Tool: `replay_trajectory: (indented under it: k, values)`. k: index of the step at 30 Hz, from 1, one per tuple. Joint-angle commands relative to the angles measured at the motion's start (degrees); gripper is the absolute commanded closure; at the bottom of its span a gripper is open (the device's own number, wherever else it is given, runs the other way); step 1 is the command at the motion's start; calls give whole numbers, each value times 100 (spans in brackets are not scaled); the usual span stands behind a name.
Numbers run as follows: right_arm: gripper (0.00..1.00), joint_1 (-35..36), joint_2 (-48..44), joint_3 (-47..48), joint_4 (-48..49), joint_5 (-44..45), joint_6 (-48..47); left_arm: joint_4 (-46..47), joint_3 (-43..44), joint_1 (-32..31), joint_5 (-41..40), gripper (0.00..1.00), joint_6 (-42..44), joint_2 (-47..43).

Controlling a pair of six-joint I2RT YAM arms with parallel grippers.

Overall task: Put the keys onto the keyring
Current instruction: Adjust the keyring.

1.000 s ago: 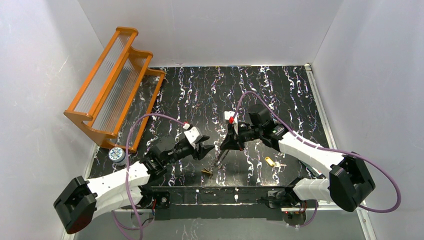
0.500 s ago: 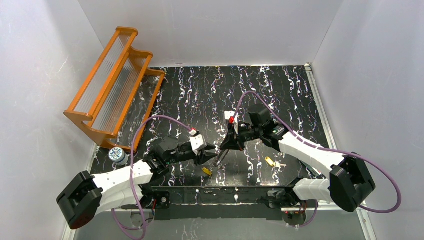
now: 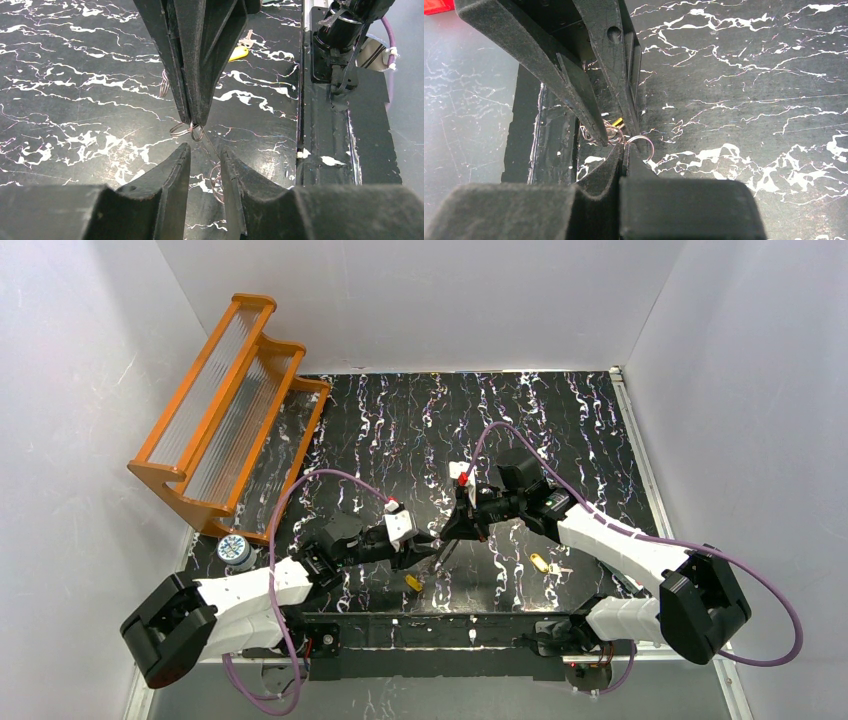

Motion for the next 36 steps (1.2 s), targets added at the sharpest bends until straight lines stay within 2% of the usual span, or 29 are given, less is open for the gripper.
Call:
replay_trajectory:
  k: [1,12,20,24,25,28,29,31,33,36]
  values:
    - [99,29,-179,259,235,-111,37,148,210,-23,7,73,-32,56]
    - [99,27,-148,277,229,-116,46,286,426,-32,40,78,-96,253]
    - [99,30,-166,285,228,-110,42,289,393,-32,65,100,-51,251]
    - [98,23,-184,290,233,-110,55,289,404,-32,41,100,-64,285]
    - [90,28,-201,298,239,-102,62,289,400,-32,28,100,-61,293]
    - [49,26,-307,304,239,32,142,281,383,-32,-16,100,-35,267]
    - [41,23,-379,297,320,115,181,269,375,-32,-18,100,-2,251]
    - [32,28,-559,237,544,257,257,178,373,-32,-26,100,104,203]
    - [27,30,-739,104,825,462,384,2,394,-34,-21,100,262,130]
    - [27,26,-877,21,1057,569,431,-307,417,-32,36,100,608,3]
